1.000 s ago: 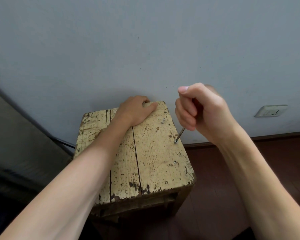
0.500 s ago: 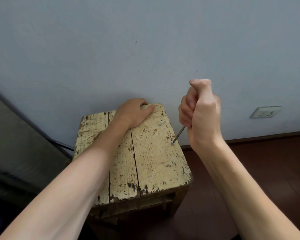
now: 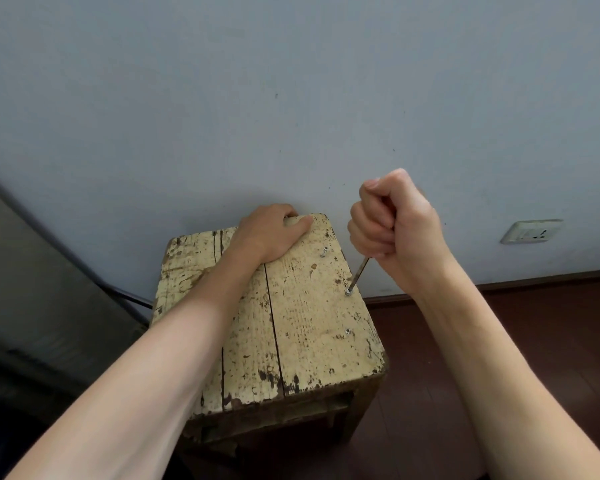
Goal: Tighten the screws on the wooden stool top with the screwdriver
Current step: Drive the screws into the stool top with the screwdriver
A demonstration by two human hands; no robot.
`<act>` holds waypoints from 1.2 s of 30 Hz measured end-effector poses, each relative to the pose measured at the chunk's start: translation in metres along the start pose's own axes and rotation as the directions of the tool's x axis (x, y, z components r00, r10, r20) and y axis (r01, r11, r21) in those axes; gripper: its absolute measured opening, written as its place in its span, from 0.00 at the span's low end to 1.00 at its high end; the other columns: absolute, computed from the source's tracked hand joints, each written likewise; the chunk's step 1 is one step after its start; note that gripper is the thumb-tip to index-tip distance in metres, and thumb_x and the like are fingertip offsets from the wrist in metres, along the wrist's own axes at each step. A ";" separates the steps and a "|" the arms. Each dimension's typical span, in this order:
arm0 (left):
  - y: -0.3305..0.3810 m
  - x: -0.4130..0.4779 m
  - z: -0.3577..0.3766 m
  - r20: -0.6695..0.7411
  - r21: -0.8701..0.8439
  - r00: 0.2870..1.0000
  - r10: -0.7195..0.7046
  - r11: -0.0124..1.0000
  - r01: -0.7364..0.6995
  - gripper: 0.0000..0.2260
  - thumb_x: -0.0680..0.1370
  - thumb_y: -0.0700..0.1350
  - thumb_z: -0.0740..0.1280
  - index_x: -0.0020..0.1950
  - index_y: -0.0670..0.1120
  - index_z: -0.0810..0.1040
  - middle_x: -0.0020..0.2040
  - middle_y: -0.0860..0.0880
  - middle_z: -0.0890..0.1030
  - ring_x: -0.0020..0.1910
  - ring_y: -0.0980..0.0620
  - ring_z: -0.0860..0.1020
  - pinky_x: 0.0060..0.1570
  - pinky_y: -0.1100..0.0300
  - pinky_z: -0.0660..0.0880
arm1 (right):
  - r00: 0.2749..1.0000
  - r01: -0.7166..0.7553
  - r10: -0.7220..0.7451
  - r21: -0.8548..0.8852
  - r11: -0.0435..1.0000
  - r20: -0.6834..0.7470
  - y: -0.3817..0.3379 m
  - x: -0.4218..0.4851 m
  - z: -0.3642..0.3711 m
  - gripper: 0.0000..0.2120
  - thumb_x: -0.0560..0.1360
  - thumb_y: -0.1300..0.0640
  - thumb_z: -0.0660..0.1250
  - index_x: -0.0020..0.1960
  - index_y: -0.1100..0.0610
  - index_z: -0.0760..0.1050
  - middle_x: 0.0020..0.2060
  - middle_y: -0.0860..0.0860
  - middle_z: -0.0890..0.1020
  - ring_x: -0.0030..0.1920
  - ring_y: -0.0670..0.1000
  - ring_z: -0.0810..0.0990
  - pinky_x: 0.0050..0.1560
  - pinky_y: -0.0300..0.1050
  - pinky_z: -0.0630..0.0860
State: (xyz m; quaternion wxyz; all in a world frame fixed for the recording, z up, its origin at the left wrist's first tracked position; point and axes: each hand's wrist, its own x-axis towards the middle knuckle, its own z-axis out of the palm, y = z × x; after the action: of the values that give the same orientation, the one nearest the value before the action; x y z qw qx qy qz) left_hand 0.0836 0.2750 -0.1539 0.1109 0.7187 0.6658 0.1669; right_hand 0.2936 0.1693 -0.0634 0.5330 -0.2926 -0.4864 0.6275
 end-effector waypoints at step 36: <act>0.000 0.001 0.002 -0.020 0.016 1.000 0.001 1.000 0.000 0.27 0.76 0.72 0.57 0.60 0.56 0.81 0.57 0.54 0.83 0.55 0.48 0.80 0.51 0.53 0.73 | 0.998 0.058 -0.058 -0.003 0.998 0.008 0.003 0.005 0.001 0.14 0.75 0.54 0.61 0.32 0.54 0.75 0.29 0.51 0.73 0.27 0.50 0.67 0.29 0.43 0.65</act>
State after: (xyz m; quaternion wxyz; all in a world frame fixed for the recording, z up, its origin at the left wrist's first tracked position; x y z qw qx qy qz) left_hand 0.0846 0.2758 -0.1553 0.0984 0.7181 0.6681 0.1685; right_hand 0.2900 0.1738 -0.0649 0.5486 -0.2768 -0.4975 0.6123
